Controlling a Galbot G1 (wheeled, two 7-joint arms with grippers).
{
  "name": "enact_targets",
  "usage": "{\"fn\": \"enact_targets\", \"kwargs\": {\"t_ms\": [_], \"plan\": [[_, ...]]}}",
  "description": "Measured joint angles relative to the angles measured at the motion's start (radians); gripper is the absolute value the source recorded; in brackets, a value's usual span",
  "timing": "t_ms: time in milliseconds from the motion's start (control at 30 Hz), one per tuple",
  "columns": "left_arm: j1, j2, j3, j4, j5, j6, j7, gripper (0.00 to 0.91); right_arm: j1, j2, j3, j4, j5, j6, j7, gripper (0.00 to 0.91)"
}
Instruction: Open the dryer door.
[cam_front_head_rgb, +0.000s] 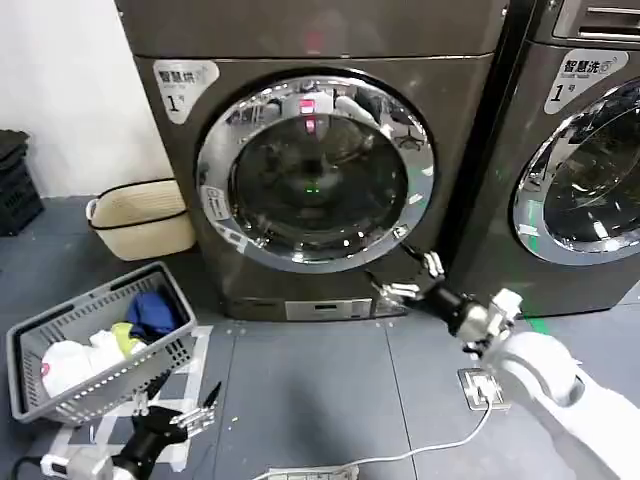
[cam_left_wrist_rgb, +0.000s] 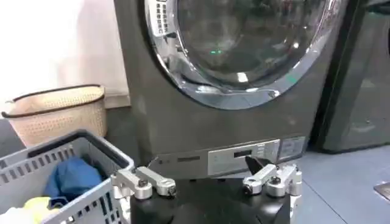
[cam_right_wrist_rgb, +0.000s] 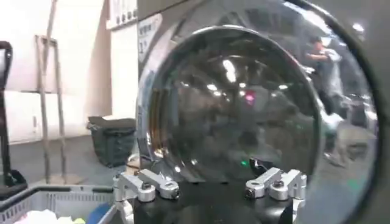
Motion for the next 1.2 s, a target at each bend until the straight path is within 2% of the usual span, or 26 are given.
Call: {"fn": "enact_targets", "kwargs": {"t_ms": [433, 1200], "plan": [[0.006, -0.004, -0.001, 0.002, 0.005, -0.001, 0.000, 0.907, 0.240, 0.128, -0.204, -0.187, 0.004, 0.000, -0.014, 0.907], [0.003, -0.010, 0.002, 0.013, 0.011, -0.002, 0.000, 0.907, 0.458, 0.283, -0.371, -0.420, 0.004, 0.010, -0.050, 0.907]]}}
